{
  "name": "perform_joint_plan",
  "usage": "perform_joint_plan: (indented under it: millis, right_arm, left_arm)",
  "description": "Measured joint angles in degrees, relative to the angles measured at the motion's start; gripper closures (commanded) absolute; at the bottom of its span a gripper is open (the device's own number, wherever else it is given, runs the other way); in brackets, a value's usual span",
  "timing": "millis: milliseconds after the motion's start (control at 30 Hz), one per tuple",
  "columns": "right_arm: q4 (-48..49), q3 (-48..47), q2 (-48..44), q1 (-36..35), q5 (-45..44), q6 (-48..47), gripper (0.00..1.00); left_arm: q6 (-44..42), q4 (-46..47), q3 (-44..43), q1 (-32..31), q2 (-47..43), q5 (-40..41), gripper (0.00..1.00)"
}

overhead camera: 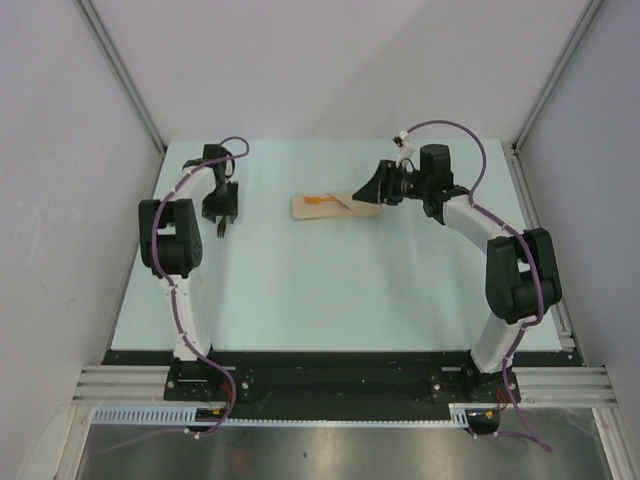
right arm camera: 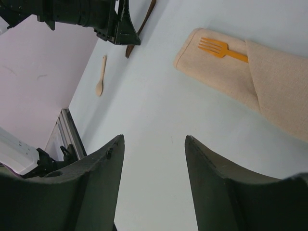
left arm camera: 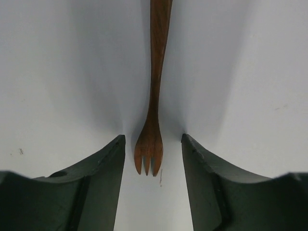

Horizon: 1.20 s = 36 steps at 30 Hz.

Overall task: Fold the napkin into a case and place the utensils inside
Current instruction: Pick up the fork from the corner of the board, then pass from the left arm to the right

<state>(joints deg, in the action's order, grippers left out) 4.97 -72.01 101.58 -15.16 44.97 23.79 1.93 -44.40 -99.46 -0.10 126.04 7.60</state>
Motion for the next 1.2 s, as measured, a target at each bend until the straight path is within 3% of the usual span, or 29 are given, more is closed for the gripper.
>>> perform_joint_plan:
  millis: [133, 233, 300, 467, 633, 1033, 1200]
  right_arm:
    - [0.0, 0.0, 0.0, -0.15, 0.37, 0.15, 0.43]
    - [-0.04, 0.0, 0.0, -0.26, 0.33, 0.11, 0.43]
    - [-0.09, 0.0, 0.0, -0.48, 0.11, 0.11, 0.39]
    - [-0.24, -0.42, 0.31, -2.36, -1.68, 0.39, 0.34]
    - [1.36, -2.73, 3.17, -5.2, -3.21, 4.15, 0.35]
    - [18.14, -7.72, 16.74, -13.22, -2.21, 25.4, 0.37]
    - [20.72, -7.65, 18.14, -15.74, -4.02, 29.94, 0.52]
  left_arm:
    - [0.2, 0.79, 1.53, 0.0, -0.52, 0.0, 0.68]
    - [0.61, 1.88, 2.91, -0.04, -1.18, -0.83, 0.95]
    - [0.5, 3.23, 4.87, -0.15, -2.4, -1.25, 1.0]
    - [0.7, 3.74, 9.81, -0.07, -7.8, -5.99, 1.0]
    - [3.76, 6.71, 17.35, -0.17, -18.36, -18.29, 1.0]
    - [13.4, 19.5, 34.21, -8.33, -33.77, -37.99, 1.0]
    - [18.18, 26.21, 39.78, -14.88, -35.17, -43.65, 1.0]
